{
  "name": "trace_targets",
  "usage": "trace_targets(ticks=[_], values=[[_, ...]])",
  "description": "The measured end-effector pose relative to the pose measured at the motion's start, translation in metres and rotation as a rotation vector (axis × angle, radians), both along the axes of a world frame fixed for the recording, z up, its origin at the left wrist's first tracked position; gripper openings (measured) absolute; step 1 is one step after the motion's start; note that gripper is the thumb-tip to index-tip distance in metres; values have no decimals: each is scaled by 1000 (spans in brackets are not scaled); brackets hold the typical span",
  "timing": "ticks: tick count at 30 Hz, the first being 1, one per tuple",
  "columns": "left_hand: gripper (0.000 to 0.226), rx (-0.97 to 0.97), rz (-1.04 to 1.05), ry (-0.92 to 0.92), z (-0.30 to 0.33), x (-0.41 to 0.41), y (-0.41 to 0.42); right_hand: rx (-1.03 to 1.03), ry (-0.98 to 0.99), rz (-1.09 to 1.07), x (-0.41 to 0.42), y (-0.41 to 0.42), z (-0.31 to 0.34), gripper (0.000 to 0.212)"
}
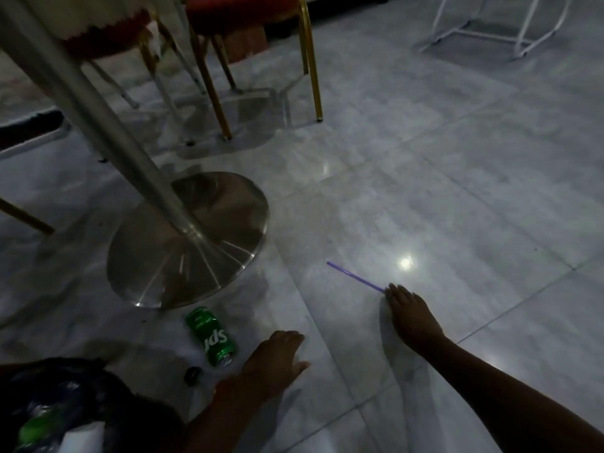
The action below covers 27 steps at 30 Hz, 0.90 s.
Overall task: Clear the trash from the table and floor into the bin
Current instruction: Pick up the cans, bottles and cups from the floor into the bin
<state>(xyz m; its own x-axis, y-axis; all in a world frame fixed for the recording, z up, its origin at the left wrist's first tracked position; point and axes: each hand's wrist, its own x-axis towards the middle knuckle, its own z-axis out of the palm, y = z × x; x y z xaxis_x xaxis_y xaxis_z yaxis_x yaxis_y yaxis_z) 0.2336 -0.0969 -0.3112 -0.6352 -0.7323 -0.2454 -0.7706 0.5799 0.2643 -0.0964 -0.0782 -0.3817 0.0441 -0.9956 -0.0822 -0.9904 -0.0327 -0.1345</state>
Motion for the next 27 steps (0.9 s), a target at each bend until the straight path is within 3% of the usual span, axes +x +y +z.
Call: trace_targets(ticks=[4, 10, 17, 21, 27], values=[[83, 85, 57, -14, -24, -6, 3, -41, -24, -24, 6, -12, -9, 51], [87, 86, 66, -32, -30, -12, 7, -111, -48, -55, 20, -10, -4, 33], [80, 58, 86, 37, -24, -13, 12, -36, -62, -78, 31, -3, -1, 28], [67, 27, 97, 71, -3, -9, 19, 2, -176, -53, 58, 12, 20, 27], [59, -116, 42, 147, 42, 28, 29, -175, -285, 151, 110, 13, 84, 39]])
